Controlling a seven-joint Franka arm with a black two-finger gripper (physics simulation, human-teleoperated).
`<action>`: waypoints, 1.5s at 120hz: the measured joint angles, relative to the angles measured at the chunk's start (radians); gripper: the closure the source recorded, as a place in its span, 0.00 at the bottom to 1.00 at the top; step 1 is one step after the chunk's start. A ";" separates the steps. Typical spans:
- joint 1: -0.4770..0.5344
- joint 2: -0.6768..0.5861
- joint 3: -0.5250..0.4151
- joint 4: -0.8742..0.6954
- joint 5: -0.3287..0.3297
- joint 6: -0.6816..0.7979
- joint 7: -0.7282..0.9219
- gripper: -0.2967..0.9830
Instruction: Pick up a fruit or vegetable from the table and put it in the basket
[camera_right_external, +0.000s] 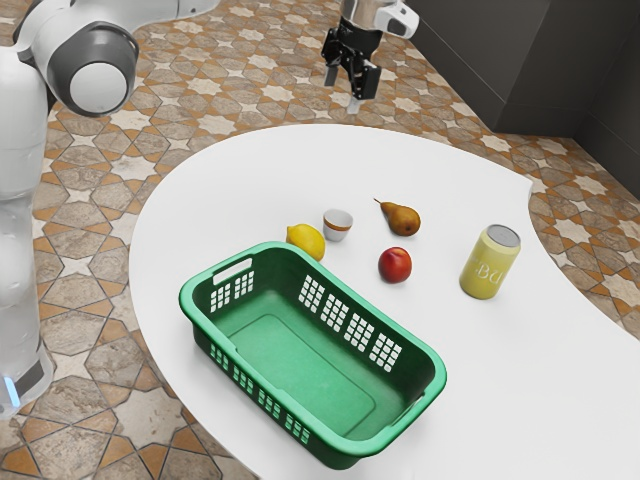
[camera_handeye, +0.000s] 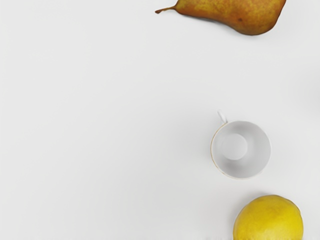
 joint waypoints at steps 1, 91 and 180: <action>0.000 0.000 0.000 0.000 0.000 0.000 0.000 0.23; -0.231 -0.113 -0.034 0.082 -0.007 -0.001 0.025 0.23; -0.099 0.133 -0.220 -0.090 -0.020 0.225 -0.080 0.23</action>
